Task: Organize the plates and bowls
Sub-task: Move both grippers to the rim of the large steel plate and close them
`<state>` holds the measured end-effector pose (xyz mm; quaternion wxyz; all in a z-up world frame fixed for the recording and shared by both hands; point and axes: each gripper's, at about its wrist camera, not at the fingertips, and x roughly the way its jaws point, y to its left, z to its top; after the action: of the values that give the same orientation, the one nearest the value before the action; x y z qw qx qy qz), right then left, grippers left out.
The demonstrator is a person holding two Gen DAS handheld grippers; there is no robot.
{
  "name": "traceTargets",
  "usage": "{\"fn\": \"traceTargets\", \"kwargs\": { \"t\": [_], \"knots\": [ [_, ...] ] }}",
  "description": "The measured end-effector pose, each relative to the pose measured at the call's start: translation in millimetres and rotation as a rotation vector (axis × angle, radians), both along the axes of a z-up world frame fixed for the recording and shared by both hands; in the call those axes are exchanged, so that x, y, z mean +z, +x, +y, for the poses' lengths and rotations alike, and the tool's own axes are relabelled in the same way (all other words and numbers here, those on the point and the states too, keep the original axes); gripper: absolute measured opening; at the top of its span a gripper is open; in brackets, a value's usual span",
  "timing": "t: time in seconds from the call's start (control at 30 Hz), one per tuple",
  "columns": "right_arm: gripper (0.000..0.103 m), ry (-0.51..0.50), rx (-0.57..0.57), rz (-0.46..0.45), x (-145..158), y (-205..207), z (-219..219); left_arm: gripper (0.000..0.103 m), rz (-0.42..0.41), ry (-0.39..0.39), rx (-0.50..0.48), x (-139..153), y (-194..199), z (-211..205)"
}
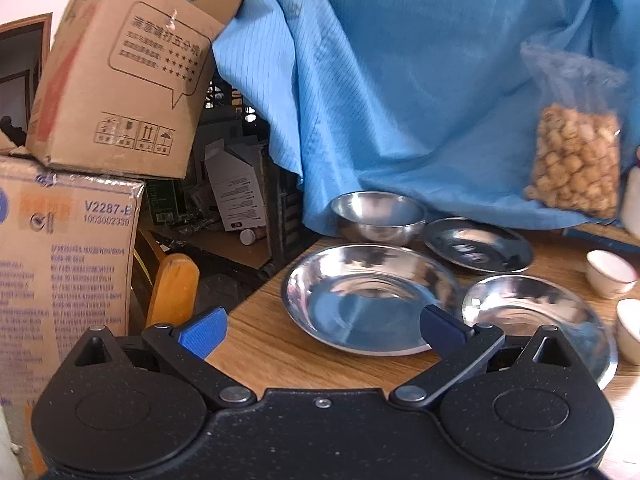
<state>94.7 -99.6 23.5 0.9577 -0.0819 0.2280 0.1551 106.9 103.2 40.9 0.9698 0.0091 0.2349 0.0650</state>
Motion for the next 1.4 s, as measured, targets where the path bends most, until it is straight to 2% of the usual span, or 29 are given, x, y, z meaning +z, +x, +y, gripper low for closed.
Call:
{"fn": "traceTargets", "kwargs": {
  "t": [0.17, 0.33, 0.53, 0.9, 1.2, 1.3, 1.4],
  "knots": [
    [0.103, 0.036, 0.083, 0.112, 11, 53, 20, 0.102, 0.05, 0.047, -0.009, -5, 32, 14],
    [0.103, 0.056, 0.132, 0.216, 11, 103, 39, 0.102, 0.131, 0.017, -0.014, -12, 53, 30],
    [0.102, 0.079, 0.19, 0.306, 3, 144, 60, 0.102, 0.152, 0.013, -0.017, -17, 67, 43],
    [0.085, 0.1, 0.269, 0.441, -18, 175, 88, 0.102, 0.241, 0.04, -0.074, -25, 94, 44],
    [0.069, 0.103, 0.272, 0.474, -26, 191, 90, 0.099, 0.229, 0.03, -0.105, -27, 99, 38],
    [0.058, 0.093, 0.266, 0.483, -30, 196, 93, 0.094, 0.24, 0.008, -0.109, -29, 102, 38],
    [0.04, 0.082, 0.26, 0.493, -35, 201, 97, 0.087, 0.256, -0.026, -0.111, -33, 104, 40]
  ]
}}
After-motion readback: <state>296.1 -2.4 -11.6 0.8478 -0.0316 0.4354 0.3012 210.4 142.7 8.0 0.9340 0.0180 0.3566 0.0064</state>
